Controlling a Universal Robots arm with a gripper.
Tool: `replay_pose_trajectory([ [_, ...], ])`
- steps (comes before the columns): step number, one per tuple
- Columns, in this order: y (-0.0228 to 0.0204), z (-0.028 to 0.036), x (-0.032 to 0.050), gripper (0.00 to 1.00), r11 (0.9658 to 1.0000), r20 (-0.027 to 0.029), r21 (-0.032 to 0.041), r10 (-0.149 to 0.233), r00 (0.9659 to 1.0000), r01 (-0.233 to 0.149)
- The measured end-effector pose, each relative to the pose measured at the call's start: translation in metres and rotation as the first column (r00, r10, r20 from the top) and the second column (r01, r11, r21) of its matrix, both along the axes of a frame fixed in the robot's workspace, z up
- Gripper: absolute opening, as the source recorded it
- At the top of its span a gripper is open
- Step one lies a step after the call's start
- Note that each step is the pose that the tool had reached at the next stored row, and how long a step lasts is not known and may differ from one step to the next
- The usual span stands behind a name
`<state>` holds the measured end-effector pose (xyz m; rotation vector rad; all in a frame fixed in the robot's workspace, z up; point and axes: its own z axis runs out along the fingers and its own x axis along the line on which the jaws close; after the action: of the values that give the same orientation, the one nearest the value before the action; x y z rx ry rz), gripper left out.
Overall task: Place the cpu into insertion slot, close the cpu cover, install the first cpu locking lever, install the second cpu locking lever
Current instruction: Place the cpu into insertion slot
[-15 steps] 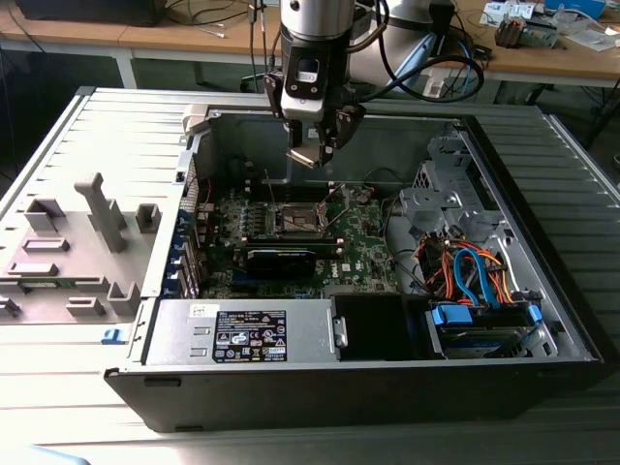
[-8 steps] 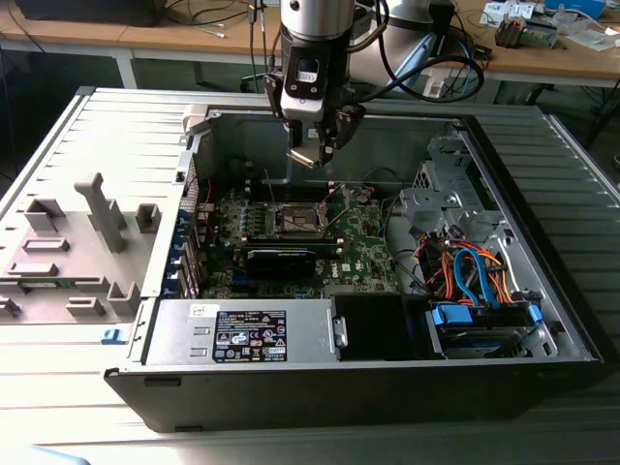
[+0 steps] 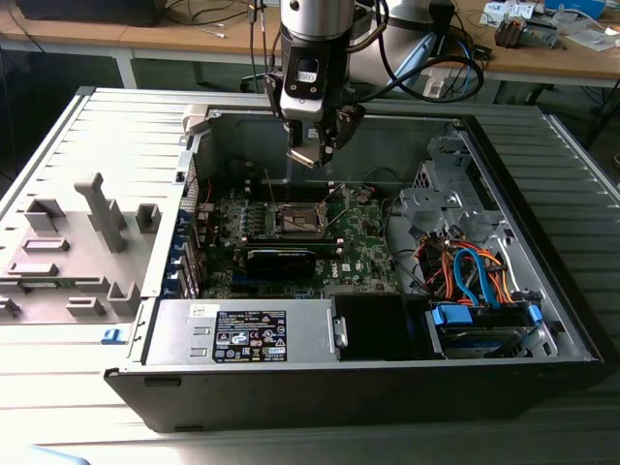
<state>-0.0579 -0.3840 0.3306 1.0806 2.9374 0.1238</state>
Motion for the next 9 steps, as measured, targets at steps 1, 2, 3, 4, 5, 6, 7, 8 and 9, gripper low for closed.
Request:
replay_pose_trajectory([
  [1,0.0000,0.0000,0.0000,0.55,1.0000,0.0000,0.0000,-0.001,1.0000,0.001],
  [2,0.0000,0.0000,0.0000,0.55,1.0000,0.0000,0.0000,-0.002,1.0000,0.002],
  [3,0.0000,0.0000,0.0000,0.55,1.0000,0.0000,0.0000,-0.003,1.0000,0.003],
  [4,0.0000,0.0000,0.0000,0.55,1.0000,0.0000,0.0000,-0.004,1.0000,0.004],
  [5,0.0000,0.0000,0.0000,0.55,1.0000,0.0000,0.0000,-0.005,1.0000,0.005],
  [6,0.0000,0.0000,0.0000,0.55,1.0000,0.0000,0.0000,-0.006,1.0000,0.006],
  [7,0.0000,0.0000,0.0000,0.55,1.0000,0.0000,0.0000,-0.006,1.0000,0.006],
  [8,0.0000,0.0000,0.0000,0.55,1.0000,0.0000,0.0000,-0.007,1.0000,0.007],
  [9,0.0000,0.0000,0.0000,0.55,1.0000,0.0000,0.0000,-0.008,1.0000,0.008],
])
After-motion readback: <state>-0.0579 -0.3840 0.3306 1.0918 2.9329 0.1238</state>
